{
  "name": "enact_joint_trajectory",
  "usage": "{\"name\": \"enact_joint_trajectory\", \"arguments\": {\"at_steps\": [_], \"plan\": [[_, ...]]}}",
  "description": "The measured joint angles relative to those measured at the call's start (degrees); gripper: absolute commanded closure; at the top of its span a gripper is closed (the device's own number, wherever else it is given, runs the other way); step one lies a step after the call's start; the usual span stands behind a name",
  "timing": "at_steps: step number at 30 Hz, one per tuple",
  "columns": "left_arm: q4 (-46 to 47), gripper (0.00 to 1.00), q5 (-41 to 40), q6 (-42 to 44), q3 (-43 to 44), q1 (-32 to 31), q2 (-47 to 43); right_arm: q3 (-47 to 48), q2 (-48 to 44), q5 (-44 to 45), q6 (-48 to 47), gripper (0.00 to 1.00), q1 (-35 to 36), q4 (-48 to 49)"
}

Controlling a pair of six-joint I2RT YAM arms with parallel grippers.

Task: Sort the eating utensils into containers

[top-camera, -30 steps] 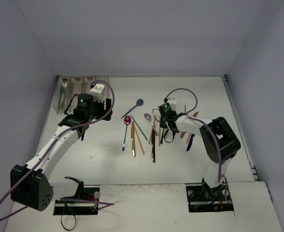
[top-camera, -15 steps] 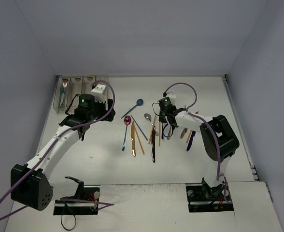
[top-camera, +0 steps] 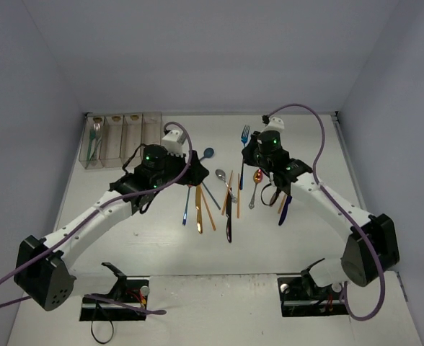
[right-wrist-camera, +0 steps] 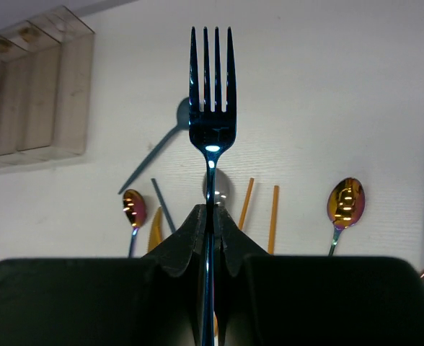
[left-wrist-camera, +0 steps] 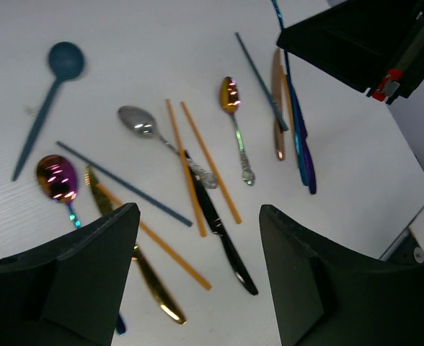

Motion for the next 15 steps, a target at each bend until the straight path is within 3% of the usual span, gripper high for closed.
{"name": "enact_joint_trajectory", "arguments": {"at_steps": [6, 15], "plan": [[2.4, 0.35, -0.1, -1.3, 6.0, -7.6, 7.7, -2.8, -6.2, -2.0, 2.4, 1.0, 0.4, -0.3], [5.0, 0.36, 0.5, -4.0, 10.7, -11.6, 15.3, -5.7, -10.4, -2.6, 4.4, 1.0, 1.1, -0.7]]}}
